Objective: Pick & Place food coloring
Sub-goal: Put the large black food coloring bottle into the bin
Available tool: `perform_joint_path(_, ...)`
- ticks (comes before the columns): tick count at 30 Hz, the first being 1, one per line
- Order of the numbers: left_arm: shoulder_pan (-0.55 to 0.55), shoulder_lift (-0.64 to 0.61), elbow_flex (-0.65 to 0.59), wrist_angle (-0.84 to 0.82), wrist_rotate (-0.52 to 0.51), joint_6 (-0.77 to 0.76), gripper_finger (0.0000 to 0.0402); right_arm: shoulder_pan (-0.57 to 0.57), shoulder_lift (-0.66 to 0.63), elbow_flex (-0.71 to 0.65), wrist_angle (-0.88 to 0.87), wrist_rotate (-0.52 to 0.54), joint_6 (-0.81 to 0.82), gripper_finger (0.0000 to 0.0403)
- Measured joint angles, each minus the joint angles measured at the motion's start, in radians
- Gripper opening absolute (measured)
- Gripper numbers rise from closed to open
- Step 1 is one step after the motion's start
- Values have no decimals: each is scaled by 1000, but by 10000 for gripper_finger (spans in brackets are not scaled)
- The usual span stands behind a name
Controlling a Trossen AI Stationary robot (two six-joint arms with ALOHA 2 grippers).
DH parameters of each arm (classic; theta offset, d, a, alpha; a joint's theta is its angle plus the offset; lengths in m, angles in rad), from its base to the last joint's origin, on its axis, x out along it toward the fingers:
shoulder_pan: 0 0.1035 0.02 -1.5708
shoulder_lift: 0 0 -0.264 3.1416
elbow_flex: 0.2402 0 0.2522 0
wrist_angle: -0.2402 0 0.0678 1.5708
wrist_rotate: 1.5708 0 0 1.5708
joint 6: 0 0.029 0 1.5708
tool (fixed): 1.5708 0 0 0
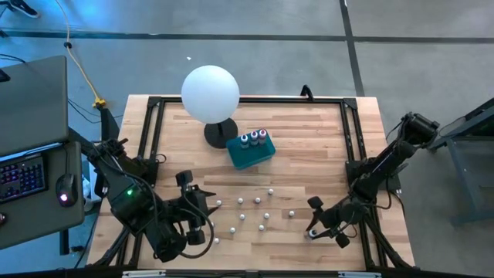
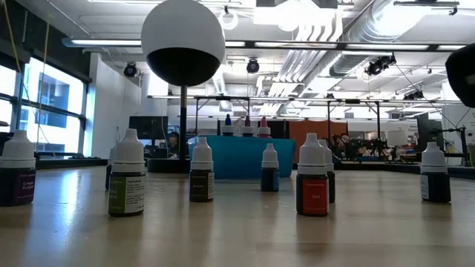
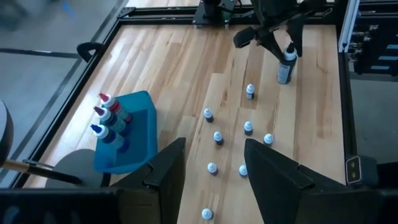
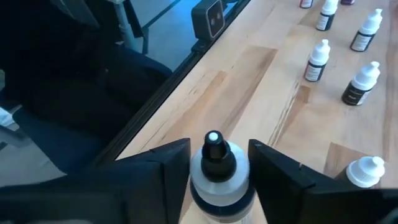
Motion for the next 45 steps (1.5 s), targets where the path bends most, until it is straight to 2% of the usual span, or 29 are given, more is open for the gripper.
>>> perform_joint_path(3,0,0,0,-5,0,3,161,0,0,0,1,0,17,119)
perform_joint_path(6,0,0,0,-12,23,28,161,0,0,0,10,20,51,113)
perform_joint_path(9,0,0,0,-15,104,110,161,0,0,0,73,43,27,113)
perform_joint_path(12,0,0,-1,-17,187,166,161,-8,1,0,171,139,-50,114)
perform_joint_path(16,13,0,-1,-46,128,169,161,-91,0,26,300,258,-137,121)
perform_joint_path(21,67,-4,-3,-131,115,94,161,-283,32,174,323,199,-265,115)
perform_joint_path(24,79,-27,-8,-133,152,116,161,-405,98,304,306,212,-288,115)
perform_joint_path(27,92,-30,-6,-132,176,123,161,-522,180,432,186,213,-287,118)
perform_joint_path(33,94,-28,-8,-132,178,144,161,-694,432,664,-15,217,-201,115)
perform_joint_path(38,92,-27,-8,-132,179,144,161,-759,609,814,-84,310,-184,117)
perform_joint_path(45,91,-27,-8,-131,286,179,161,-774,701,893,-100,430,-184,115)
